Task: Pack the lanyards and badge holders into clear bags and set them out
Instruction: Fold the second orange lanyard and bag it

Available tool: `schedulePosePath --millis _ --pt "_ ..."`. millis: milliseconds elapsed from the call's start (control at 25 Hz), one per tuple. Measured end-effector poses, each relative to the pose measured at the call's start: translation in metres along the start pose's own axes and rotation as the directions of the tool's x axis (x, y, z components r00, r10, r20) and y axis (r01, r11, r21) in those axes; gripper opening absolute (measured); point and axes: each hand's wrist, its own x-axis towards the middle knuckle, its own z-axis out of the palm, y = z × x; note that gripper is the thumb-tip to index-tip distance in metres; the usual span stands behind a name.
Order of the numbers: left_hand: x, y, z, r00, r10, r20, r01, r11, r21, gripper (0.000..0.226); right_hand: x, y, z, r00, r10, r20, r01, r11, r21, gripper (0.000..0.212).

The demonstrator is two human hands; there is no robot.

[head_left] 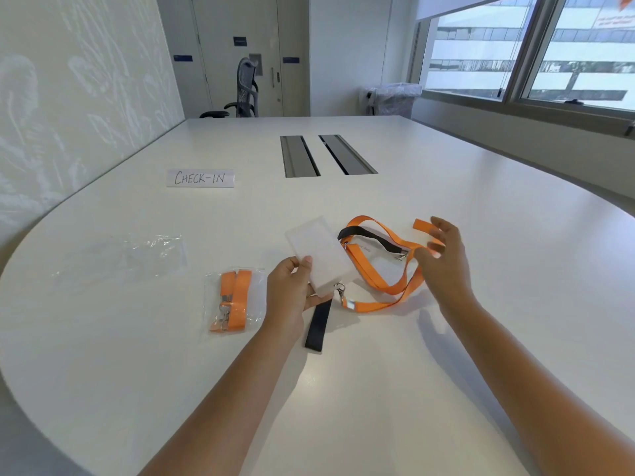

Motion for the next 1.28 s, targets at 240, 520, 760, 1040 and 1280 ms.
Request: schedulePosePath --millis 240,520,760,1040,1280 --pt "0.001 0.000 0.000 0.997 0.020 0.080 -0.018 1.000 -0.023 0.013 -0.031 -0.007 0.022 0.825 -0.248 0.507 0.335 0.938 -0.087 0.051" --pt "0.001 0.004 0.000 0.995 0.085 0.061 -0.071 0.977 -0.203 0.021 -0.044 -0.004 0.038 0.770 -0.151 0.620 0.316 0.935 -0.164 0.078" --pt "0.000 0.006 -0.002 0.947 0.300 -0.116 -0.255 0.921 0.295 0.026 -0.034 -0.009 0.028 0.813 -0.360 0.458 0.551 0.732 -0.401 0.022" --pt "-0.008 0.001 -0.001 0.813 0.567 0.136 -0.474 0.507 0.719 0.038 -0.034 -0.017 0.017 0.744 -0.593 0.309 0.664 0.707 -0.242 0.012" --pt "-0.009 0.000 -0.005 0.795 0.522 0.311 -0.541 0.376 0.752 0.042 -0.034 -0.024 0.010 0.858 -0.474 0.196 0.467 0.880 0.085 0.023"
